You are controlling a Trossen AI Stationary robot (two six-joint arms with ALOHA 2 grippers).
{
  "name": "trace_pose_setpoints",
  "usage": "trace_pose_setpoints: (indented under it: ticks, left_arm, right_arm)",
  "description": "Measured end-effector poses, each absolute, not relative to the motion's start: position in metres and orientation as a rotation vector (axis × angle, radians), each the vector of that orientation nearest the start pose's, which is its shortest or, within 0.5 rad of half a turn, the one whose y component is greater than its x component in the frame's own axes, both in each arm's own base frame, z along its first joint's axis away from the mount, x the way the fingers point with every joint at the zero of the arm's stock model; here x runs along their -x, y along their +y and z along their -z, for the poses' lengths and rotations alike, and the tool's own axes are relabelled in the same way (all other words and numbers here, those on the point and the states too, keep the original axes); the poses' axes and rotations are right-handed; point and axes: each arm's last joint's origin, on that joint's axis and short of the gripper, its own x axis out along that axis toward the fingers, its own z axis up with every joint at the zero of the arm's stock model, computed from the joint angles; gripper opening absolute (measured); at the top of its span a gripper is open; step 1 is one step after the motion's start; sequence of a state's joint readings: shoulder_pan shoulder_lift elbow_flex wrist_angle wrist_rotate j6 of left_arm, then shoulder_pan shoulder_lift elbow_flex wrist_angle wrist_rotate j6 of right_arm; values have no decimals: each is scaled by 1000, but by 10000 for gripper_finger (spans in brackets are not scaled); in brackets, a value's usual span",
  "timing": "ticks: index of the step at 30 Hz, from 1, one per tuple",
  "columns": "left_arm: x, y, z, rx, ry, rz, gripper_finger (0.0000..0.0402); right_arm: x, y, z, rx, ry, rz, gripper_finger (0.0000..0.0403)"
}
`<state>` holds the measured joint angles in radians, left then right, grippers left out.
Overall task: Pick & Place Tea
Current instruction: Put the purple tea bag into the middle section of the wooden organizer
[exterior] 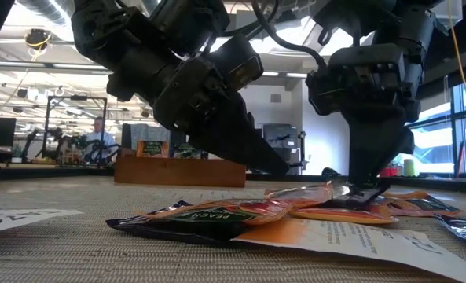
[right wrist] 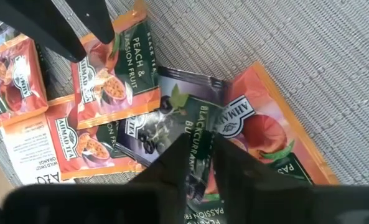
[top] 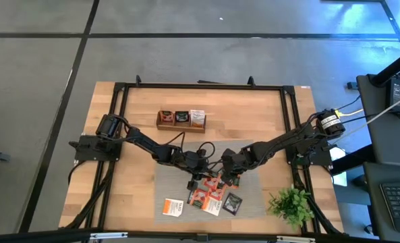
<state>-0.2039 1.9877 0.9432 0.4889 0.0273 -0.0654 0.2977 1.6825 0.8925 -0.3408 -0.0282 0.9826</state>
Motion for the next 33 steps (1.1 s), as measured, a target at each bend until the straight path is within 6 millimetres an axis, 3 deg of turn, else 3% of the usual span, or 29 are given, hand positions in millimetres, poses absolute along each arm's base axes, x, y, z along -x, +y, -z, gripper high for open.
trace_pose_setpoints:
  ticks: [6, 14, 19, 25, 29, 33]
  left_arm:
    - [-376, -79, -112, 14, 562, 207, 88]
    - [-375, -78, -112, 4, 575, 209, 88]
    - [-367, -74, -126, -21, 637, 205, 88]
    - [-349, -66, -159, -24, 718, 181, 88]
    - [-328, -63, -175, -18, 834, 154, 88]
    - [-304, -63, -190, -17, 811, 115, 88]
  right_arm:
    - [-292, 90, -147, -688, 1155, 269, 8]
    - [-292, 90, -148, -669, 1148, 265, 5]
    - [-292, 85, -159, -616, 1155, 288, 4]
    - [-302, 73, -188, -477, 1180, 331, 3]
    - [-317, 60, -217, -379, 1136, 298, 2]
    - [-333, 44, -247, -277, 1054, 255, 2]
